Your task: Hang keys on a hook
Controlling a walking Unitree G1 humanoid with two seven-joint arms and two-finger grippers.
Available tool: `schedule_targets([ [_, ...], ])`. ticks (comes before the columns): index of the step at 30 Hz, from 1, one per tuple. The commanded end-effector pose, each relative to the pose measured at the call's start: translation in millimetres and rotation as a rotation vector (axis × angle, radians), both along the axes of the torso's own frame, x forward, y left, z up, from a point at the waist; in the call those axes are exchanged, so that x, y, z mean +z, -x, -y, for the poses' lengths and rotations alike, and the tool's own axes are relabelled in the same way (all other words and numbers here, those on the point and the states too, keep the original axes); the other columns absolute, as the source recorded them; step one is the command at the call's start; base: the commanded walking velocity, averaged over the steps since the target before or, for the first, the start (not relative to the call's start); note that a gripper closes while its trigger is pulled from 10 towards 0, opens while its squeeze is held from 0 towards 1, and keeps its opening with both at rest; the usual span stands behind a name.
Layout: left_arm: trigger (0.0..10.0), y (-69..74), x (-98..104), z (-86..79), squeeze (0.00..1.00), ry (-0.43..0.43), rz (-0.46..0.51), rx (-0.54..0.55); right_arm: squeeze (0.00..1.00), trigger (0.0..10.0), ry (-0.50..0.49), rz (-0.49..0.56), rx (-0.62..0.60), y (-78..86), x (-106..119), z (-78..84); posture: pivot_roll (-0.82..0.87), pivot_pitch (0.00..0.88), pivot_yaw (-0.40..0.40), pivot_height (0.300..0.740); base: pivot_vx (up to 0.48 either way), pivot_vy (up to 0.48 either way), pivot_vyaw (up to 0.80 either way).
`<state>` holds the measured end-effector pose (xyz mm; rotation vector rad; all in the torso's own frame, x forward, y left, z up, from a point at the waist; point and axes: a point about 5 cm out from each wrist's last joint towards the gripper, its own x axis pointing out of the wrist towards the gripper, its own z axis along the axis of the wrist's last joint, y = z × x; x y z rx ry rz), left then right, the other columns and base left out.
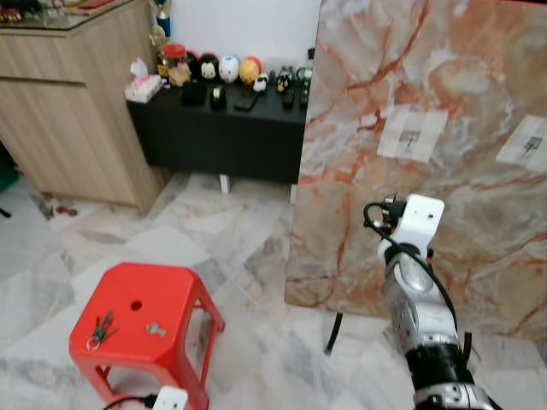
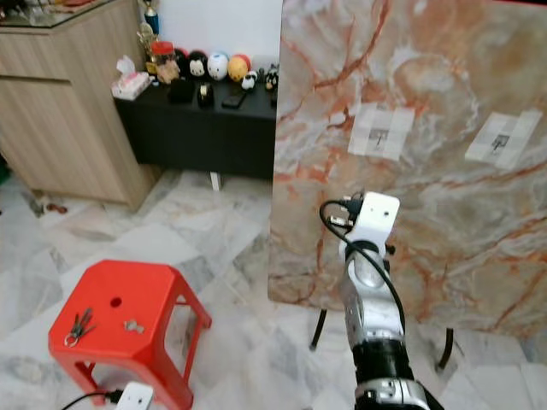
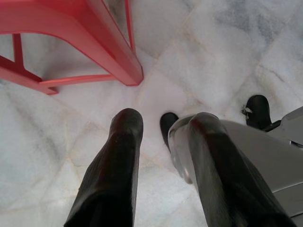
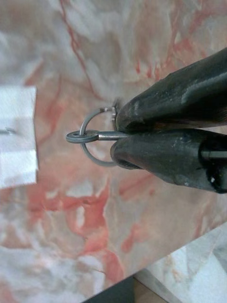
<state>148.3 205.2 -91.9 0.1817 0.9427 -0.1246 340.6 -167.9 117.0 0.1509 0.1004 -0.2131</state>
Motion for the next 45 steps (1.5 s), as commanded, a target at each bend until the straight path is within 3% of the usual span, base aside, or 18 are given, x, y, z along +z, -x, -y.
schedule_targets([
  [1,10.0,1.6,-1,1.6,0.0,0.004,-0.01,-0.003,0.0,10.0,0.004,0.037,-0.021,-2.6,9,5.1,0.02,0.0,-0.038,0.74,0.0,0.0,0.0],
  [45,10.0,1.5,-1,1.1,0.0,0.001,-0.023,-0.01,0.0,10.0,0.005,0.084,-0.053,-9.5,21,13.2,0.01,0.0,-0.025,0.74,0.0,0.0,0.0],
])
